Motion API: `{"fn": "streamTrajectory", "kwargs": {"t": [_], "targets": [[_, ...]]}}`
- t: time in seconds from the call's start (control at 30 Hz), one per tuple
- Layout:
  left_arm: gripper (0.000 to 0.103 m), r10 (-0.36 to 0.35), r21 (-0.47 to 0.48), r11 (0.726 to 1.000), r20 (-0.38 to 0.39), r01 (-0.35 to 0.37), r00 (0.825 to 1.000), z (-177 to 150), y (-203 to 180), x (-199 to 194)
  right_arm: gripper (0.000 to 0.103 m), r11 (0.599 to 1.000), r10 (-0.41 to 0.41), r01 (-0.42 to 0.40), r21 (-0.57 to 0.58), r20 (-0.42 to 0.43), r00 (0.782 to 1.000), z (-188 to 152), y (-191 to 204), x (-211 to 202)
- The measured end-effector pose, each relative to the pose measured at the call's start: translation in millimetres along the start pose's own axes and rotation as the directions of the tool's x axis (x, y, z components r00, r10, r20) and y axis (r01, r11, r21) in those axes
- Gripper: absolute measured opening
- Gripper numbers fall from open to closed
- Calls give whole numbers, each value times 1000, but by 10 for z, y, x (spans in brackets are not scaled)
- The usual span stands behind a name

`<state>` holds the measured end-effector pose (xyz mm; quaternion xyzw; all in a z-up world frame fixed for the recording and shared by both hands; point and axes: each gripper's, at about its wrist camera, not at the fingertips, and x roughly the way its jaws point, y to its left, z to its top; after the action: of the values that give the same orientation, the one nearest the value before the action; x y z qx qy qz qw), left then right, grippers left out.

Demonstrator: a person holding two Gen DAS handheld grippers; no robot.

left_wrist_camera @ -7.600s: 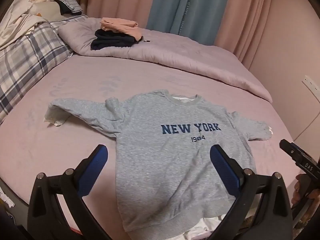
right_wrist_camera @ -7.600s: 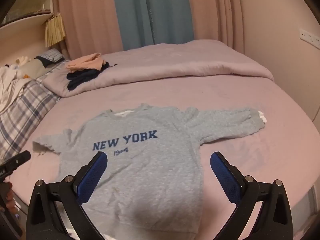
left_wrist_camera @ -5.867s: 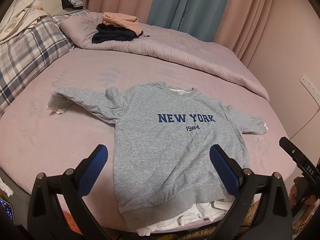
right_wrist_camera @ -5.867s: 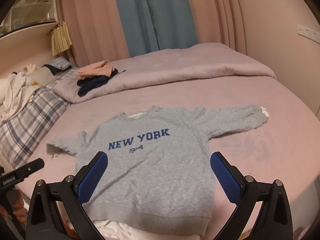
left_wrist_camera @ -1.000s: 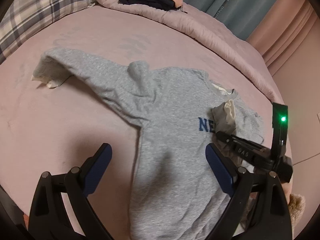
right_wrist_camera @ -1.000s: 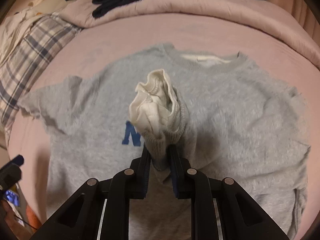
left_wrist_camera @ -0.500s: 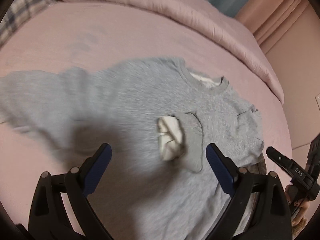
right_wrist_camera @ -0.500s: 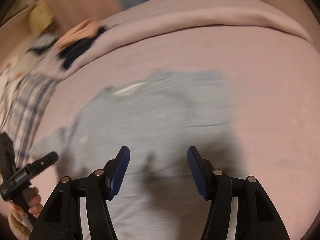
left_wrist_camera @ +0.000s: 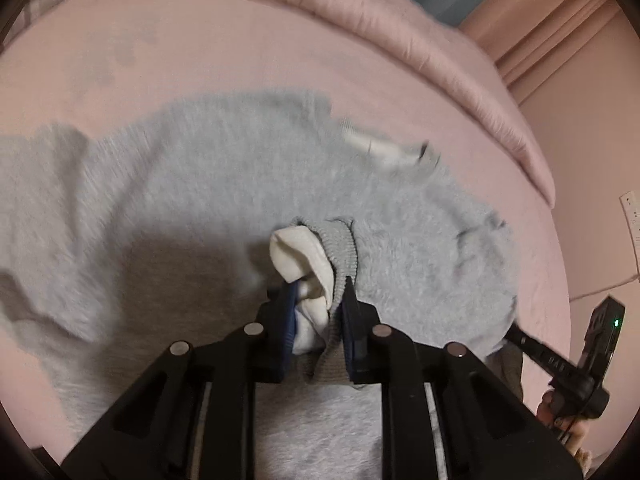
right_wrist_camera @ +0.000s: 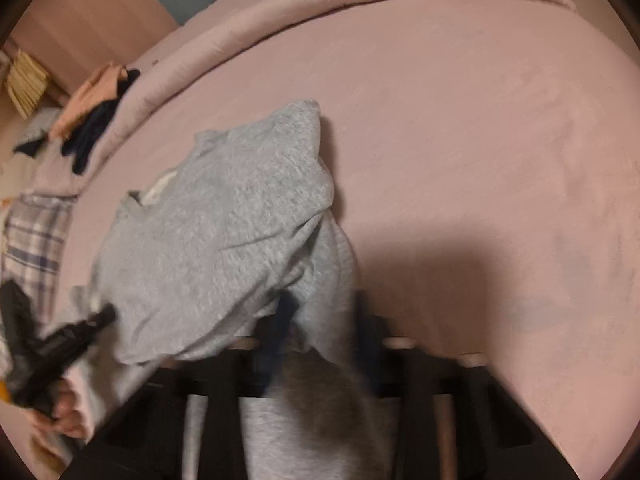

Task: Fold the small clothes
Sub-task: 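Fold the held sleeve across the sweatshirt body with the right gripper, then grasp the other sleeve cuff with the left gripper and lift it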

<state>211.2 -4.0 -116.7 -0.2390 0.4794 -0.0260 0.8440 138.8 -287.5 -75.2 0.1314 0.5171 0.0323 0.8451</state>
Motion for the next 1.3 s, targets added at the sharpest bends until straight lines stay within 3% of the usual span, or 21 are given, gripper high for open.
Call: {"fn": "streamTrajectory", "kwargs": {"t": [0.1, 0.13, 0.2, 0.33, 0.5, 0.7, 0.77, 0.83, 0.87, 0.93, 1.0, 1.1, 1.2, 1.3], "targets": [[19, 33, 45, 998, 103, -38, 994, 78, -37, -255, 11, 1000, 26, -25, -17, 46, 999, -7, 18, -175], [19, 30, 48, 998, 104, -36, 994, 101, -28, -254, 8, 999, 41, -40, -12, 56, 998, -12, 35, -213], [19, 27, 43, 999, 68, -30, 997, 110, 25, -176, 8, 999, 28, -27, -19, 69, 997, -29, 52, -230], [23, 129, 60, 990, -17, -128, 991, -3, 152, 157, 8, 999, -37, 38, -13, 30, 999, -39, 51, -2], [29, 119, 18, 993, 1, -119, 993, -36, 236, 172, 8, 999, -44, 44, 4, 29, 999, -34, 4, 67], [47, 138, 7, 990, 6, -138, 990, -62, 280, -89, 8, 997, -78, 77, 16, 36, 996, -40, 24, 11], [66, 107, -18, 994, 39, -106, 994, -63, 342, -289, 9, 996, -84, 84, 8, 47, 995, -50, 53, -62], [80, 89, -57, 995, 96, -83, 991, -47, 439, -559, 26, 995, -98, 99, -7, 65, 993, -57, 88, -179], [83, 91, -74, 994, 117, -82, 989, -52, 476, -655, 32, 994, -107, 108, -10, 80, 991, -66, 103, -238], [87, 96, -112, 991, 159, -79, 983, -47, 595, -901, 56, 995, -101, 102, -8, 136, 986, -85, 129, -432], [91, 108, -155, 985, 187, -79, 976, -54, 735, -1111, 67, 997, -76, 77, -1, 176, 981, -105, 142, -608], [94, 161, -219, 969, 231, -110, 960, -47, 901, -1313, 71, 999, -38, 36, 13, 218, 975, -136, 162, -819], [94, 247, -315, 935, 250, -163, 936, -73, 1226, -1469, 75, 1000, 4, -5, 0, 246, 969, -185, 224, -949], [93, 253, -409, 902, 250, -135, 934, -116, 1549, -1522, 75, 1000, 2, 1, -11, 260, 965, -253, 284, -1020]]}}
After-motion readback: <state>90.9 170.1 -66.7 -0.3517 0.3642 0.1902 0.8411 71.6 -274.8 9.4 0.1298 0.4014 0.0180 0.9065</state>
